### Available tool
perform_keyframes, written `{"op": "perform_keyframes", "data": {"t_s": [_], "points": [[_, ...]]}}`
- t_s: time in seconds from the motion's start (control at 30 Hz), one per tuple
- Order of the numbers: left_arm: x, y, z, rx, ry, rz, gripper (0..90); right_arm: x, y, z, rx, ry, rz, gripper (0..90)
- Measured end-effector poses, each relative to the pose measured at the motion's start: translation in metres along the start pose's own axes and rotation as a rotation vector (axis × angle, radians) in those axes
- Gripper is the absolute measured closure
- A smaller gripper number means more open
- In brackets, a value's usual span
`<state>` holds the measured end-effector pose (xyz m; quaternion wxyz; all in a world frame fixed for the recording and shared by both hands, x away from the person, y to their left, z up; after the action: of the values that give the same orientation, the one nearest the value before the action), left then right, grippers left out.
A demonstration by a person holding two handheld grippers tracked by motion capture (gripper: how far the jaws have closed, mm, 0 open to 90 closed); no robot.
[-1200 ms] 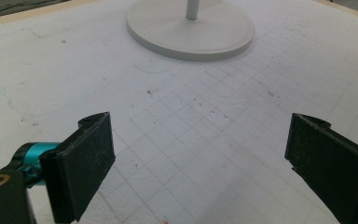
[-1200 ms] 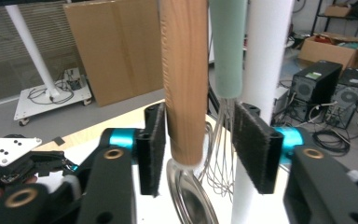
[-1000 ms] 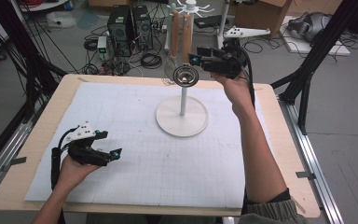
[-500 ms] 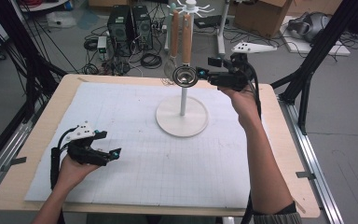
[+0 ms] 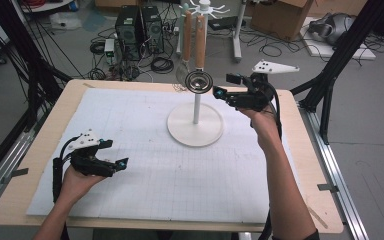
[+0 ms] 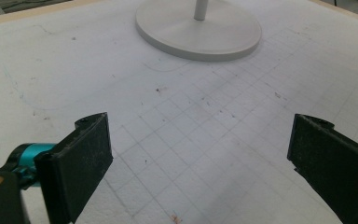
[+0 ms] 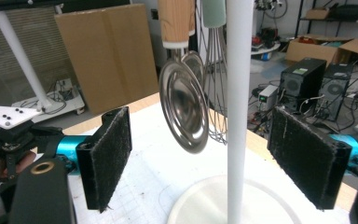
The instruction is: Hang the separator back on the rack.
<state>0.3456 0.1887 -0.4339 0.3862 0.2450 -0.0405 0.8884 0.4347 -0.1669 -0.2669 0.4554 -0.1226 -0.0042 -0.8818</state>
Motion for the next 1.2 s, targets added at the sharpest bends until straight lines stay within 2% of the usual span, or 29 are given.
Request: {"op": "perform_keyframes", "data": {"t_s": [0.17,0.3,0.5,0.7,0.83,1.0,1.1,1.2], "points": [[0.000,-0.001,0.000,-0.002,-0.002,0.002,6.7,0.004,-0.001,-0.012,0.012,-0.017,0.002,18.9],[0.000,-0.001,-0.001,-0.001,-0.005,0.008,6.7,0.006,-0.004,-0.020,-0.009,-0.005,0.017,18.3],[0.000,-0.001,-0.001,0.001,-0.003,0.008,6.7,0.008,-0.006,-0.035,-0.006,-0.031,0.015,17.7],[0.001,-0.002,-0.001,0.004,0.000,0.010,6.7,0.006,-0.004,-0.054,-0.013,-0.077,-0.032,17.7],[0.001,-0.003,-0.001,0.002,-0.002,0.011,6.7,0.002,-0.004,-0.066,0.005,-0.105,-0.045,17.7],[0.003,-0.006,-0.002,0.007,0.001,0.017,6.7,-0.001,-0.004,-0.081,0.002,-0.143,-0.062,17.6],[0.003,-0.006,-0.001,0.008,0.003,0.017,6.3,-0.001,-0.002,-0.091,0.016,-0.166,-0.094,17.7],[0.003,-0.006,-0.002,0.010,0.004,0.017,6.3,-0.002,-0.002,-0.100,0.027,-0.178,-0.102,17.6]]}}
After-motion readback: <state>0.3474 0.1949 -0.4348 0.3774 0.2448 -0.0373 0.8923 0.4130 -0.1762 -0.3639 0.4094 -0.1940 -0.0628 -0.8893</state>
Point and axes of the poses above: each handheld gripper's, and its own axes: x roughly backward along the jaws, z roughly out of its top, y roughly to its right, the point moved 7 cm from there along -x, roughly forward along the jaws, and after that the axes turned 1 degree about x, right-handed, at the moved point
